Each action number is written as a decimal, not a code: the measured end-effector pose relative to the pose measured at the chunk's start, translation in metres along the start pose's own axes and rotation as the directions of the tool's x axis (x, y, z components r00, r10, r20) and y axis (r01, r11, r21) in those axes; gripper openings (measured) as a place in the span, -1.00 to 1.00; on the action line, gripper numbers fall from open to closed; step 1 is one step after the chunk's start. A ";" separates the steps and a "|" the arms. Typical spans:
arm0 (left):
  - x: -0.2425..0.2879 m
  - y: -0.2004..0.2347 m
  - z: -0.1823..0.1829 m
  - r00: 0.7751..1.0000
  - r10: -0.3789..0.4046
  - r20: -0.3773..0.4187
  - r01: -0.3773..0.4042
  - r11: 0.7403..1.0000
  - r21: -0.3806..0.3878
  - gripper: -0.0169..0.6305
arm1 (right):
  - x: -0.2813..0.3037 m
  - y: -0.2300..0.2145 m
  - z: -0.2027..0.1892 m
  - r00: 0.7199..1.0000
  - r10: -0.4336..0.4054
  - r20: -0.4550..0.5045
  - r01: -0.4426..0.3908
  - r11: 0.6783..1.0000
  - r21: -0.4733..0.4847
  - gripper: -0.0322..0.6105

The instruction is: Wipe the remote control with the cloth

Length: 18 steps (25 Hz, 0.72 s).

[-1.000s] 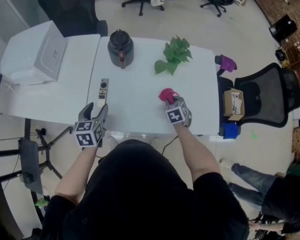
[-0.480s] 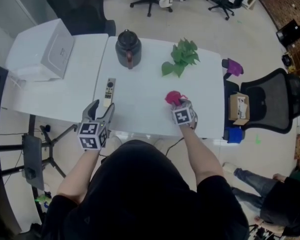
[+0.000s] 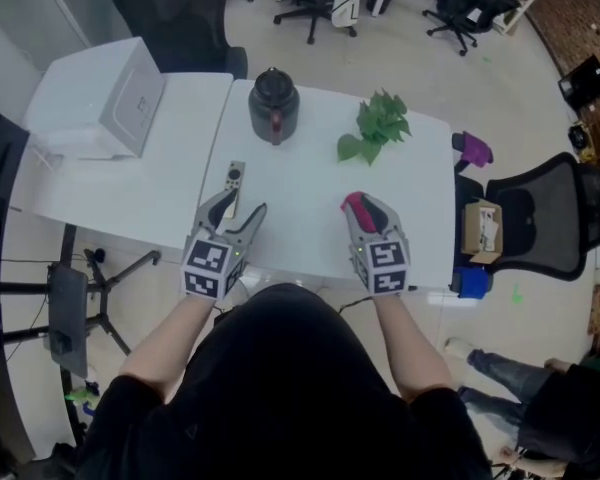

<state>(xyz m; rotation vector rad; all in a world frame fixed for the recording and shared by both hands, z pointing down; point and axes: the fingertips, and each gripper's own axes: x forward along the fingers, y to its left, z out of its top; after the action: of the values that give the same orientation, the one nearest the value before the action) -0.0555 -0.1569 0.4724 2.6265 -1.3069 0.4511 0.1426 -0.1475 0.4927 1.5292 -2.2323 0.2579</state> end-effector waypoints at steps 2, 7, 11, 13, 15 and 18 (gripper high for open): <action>0.000 -0.011 0.012 0.999 -0.030 0.024 0.029 0.999 0.038 -0.23 | -0.014 0.018 0.022 0.998 0.032 0.054 -0.031 0.999 -0.007 -0.65; -0.004 -0.033 0.032 0.994 -0.087 0.065 0.078 0.990 0.118 -0.51 | -0.039 0.052 0.056 0.986 0.094 0.140 -0.095 0.996 -0.002 -0.79; -0.005 -0.040 0.037 0.991 -0.105 0.080 0.091 0.982 0.164 -0.73 | -0.047 0.067 0.063 0.976 0.129 0.173 -0.127 0.992 -0.022 -0.86; -0.007 -0.042 0.040 0.991 -0.098 0.090 0.082 0.983 0.164 -0.85 | -0.048 0.072 0.066 0.972 0.139 0.189 -0.137 0.990 -0.025 -0.87; -0.008 -0.043 0.041 0.990 -0.103 0.096 0.083 0.979 0.186 -0.94 | -0.050 0.077 0.066 0.971 0.151 0.186 -0.149 0.989 -0.023 -0.87; -0.008 -0.045 0.039 0.988 -0.123 0.097 0.098 0.969 0.228 -0.94 | -0.050 0.081 0.065 0.970 0.164 0.182 -0.163 0.986 -0.016 -0.87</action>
<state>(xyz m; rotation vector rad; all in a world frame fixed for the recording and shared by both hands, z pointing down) -0.0164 -0.1353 0.4318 2.9312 -1.1947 0.4658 0.0683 -0.0997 0.4196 1.4199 -2.5062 0.1701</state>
